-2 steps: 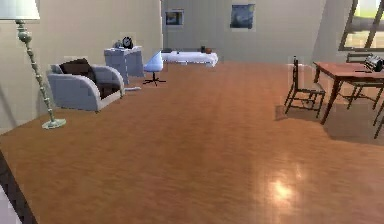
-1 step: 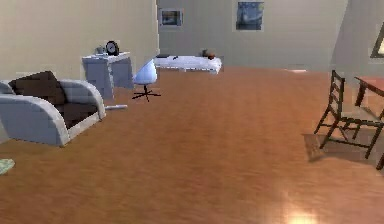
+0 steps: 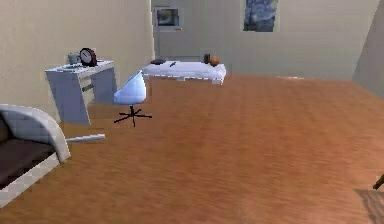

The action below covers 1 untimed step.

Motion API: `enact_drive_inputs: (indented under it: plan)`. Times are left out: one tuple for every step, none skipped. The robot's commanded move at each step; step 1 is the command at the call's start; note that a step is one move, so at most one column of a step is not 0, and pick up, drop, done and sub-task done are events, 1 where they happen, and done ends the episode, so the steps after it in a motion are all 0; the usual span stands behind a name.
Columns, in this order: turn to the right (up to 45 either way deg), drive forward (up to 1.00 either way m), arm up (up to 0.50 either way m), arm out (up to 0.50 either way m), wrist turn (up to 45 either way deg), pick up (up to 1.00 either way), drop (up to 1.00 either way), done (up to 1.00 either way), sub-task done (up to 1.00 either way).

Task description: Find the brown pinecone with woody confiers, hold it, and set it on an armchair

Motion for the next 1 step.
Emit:
enact_drive_inputs:
  plan:
    - [0.0,1.00,0.00,0.00,0.0,0.00,0.00,0.00,0.00]
